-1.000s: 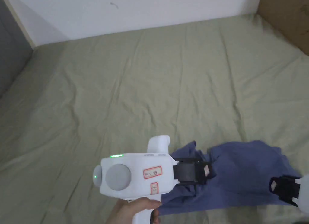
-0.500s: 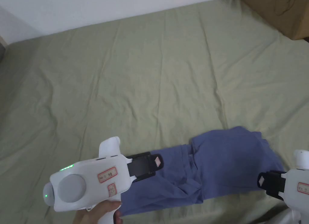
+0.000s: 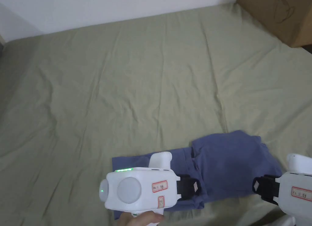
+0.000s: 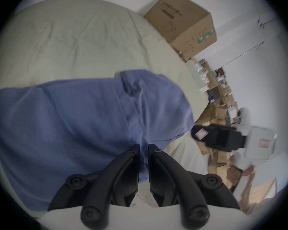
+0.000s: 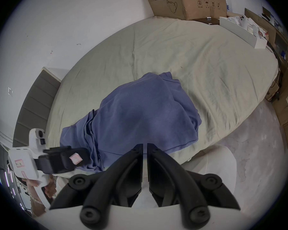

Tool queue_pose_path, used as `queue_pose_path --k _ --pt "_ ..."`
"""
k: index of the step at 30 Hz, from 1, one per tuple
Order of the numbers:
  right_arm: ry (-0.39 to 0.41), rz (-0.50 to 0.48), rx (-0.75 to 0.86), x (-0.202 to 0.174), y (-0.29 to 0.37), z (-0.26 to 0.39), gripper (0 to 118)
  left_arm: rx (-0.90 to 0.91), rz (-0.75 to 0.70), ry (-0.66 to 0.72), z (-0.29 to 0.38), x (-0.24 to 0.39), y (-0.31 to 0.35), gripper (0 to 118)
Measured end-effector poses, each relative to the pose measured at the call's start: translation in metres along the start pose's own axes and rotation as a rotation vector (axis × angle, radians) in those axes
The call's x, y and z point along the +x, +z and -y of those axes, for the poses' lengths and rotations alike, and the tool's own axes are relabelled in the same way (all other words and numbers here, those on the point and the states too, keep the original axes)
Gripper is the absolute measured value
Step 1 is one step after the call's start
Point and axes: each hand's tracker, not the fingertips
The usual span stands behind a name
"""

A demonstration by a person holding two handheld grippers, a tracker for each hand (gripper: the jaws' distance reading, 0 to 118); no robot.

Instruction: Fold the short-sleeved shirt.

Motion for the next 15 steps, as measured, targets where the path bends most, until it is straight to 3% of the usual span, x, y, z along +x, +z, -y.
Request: queue_pose_path --k 2,4,5,6,7,8,12,15 --pt "0.008 0.002 0.000 0.000 0.000 0.000 6 0.059 0.035 0.036 -0.003 -0.008 0.024 18" --pt "0.014 0.003 0.002 0.004 0.004 0.000 6 0.131 0.057 0.063 0.000 -0.026 0.056 65" --pt "0.021 0.001 0.001 0.003 0.004 0.000 6 0.165 0.054 0.088 0.004 -0.038 0.071 76" --pt "0.029 -0.001 0.000 0.002 0.003 0.001 6 0.181 0.039 0.116 0.009 -0.051 0.085 76" --pt "0.037 -0.001 -0.002 0.001 0.003 0.001 6 0.194 0.019 0.149 0.015 -0.066 0.100 100" --pt "0.045 -0.002 -0.004 0.003 0.004 0.001 6 0.210 0.009 0.182 0.021 -0.080 0.112 111" --pt "0.075 -0.010 -0.015 -0.023 0.003 0.000 6 0.268 -0.067 0.361 0.051 -0.140 0.154 112" --pt "0.089 -0.018 -0.028 -0.033 0.000 0.001 6 0.309 -0.016 0.458 0.065 -0.170 0.157 112"
